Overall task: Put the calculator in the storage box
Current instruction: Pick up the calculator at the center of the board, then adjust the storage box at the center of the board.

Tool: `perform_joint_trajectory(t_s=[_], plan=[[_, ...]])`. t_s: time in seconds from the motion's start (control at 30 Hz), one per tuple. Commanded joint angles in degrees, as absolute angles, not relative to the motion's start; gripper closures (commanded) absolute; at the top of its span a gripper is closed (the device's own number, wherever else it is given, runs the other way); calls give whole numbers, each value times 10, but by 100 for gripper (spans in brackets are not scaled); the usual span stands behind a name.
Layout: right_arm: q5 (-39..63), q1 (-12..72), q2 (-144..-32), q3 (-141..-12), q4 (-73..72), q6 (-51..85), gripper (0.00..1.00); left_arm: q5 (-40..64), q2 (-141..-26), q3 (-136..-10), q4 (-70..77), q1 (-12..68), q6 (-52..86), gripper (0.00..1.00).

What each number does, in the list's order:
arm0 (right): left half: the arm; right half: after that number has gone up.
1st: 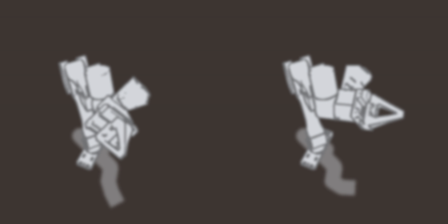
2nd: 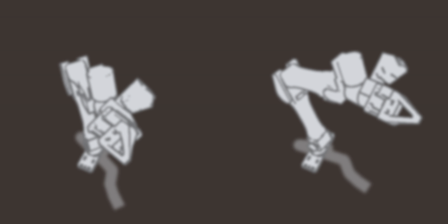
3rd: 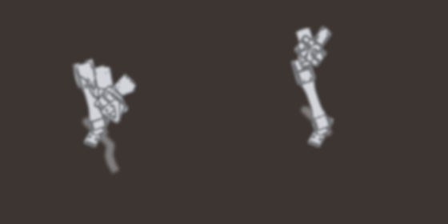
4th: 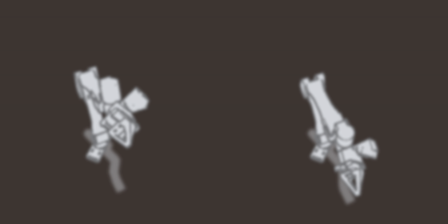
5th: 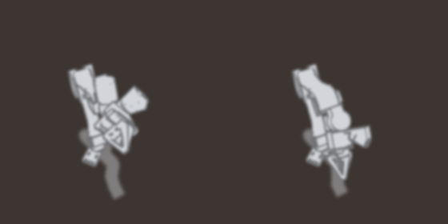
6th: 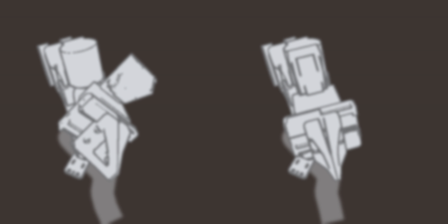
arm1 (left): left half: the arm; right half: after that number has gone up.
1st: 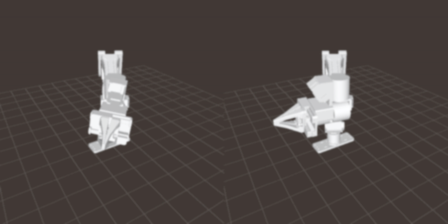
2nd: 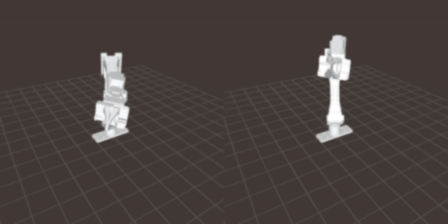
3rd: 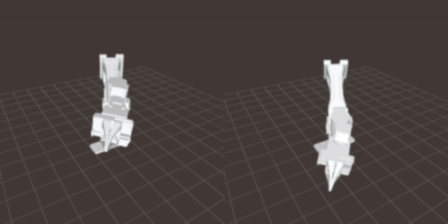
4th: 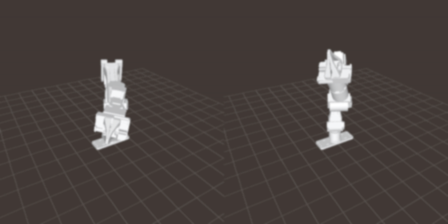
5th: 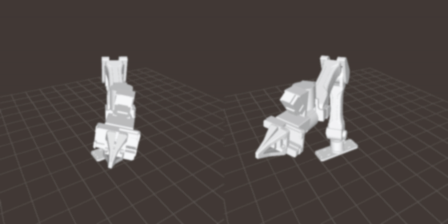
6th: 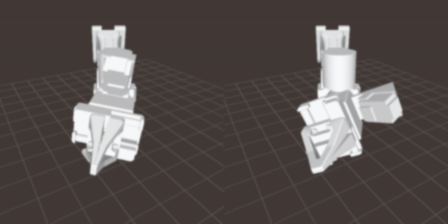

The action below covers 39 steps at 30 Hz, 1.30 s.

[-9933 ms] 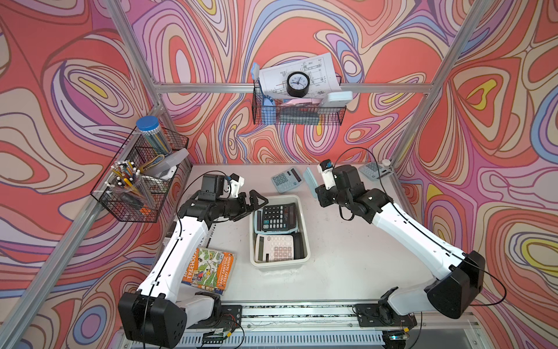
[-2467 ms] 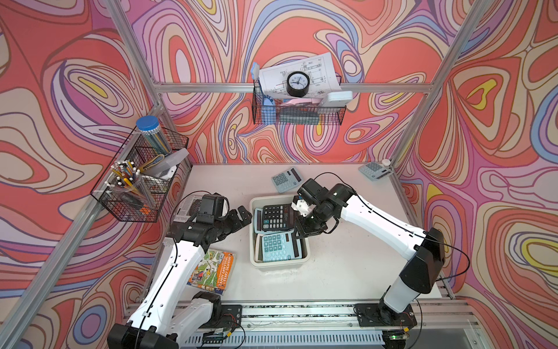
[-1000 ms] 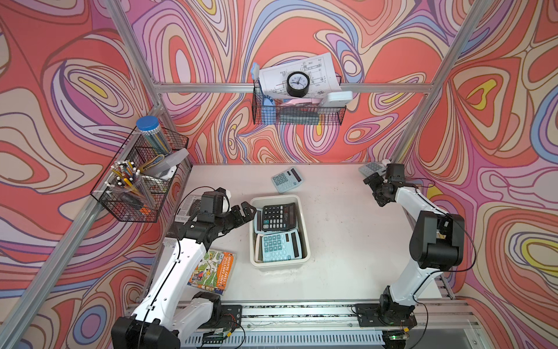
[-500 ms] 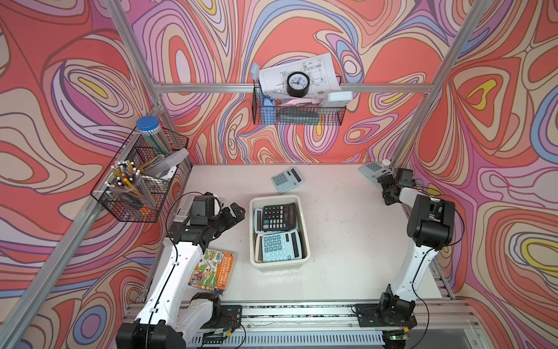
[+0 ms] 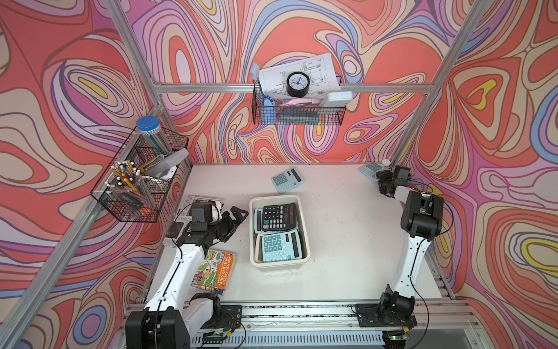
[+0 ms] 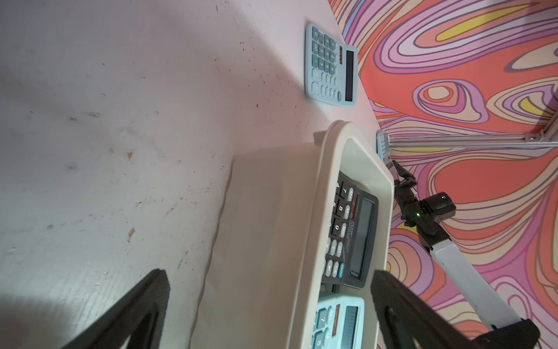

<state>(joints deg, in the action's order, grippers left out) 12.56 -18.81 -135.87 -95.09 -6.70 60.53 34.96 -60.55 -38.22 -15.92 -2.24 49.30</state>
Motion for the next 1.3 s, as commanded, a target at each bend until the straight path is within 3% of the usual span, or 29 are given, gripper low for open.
perform_joint_trajectory(t_s=[0.0,0.13,0.37,1.07,1.27], plan=[[132,-192,-1401,-956,-62,618,45,411,-612,-373,-99,-25,518,2],[146,-194,-1416,-958,-87,625,61,428,-622,-382,-132,-20,502,1],[180,-193,-1390,-904,-155,644,100,395,-611,-377,-140,29,502,1],[336,-170,-1175,-569,-375,714,100,268,-668,-419,-86,237,564,1],[379,-163,-1111,-524,-399,726,100,241,-736,-475,-106,244,504,2]])
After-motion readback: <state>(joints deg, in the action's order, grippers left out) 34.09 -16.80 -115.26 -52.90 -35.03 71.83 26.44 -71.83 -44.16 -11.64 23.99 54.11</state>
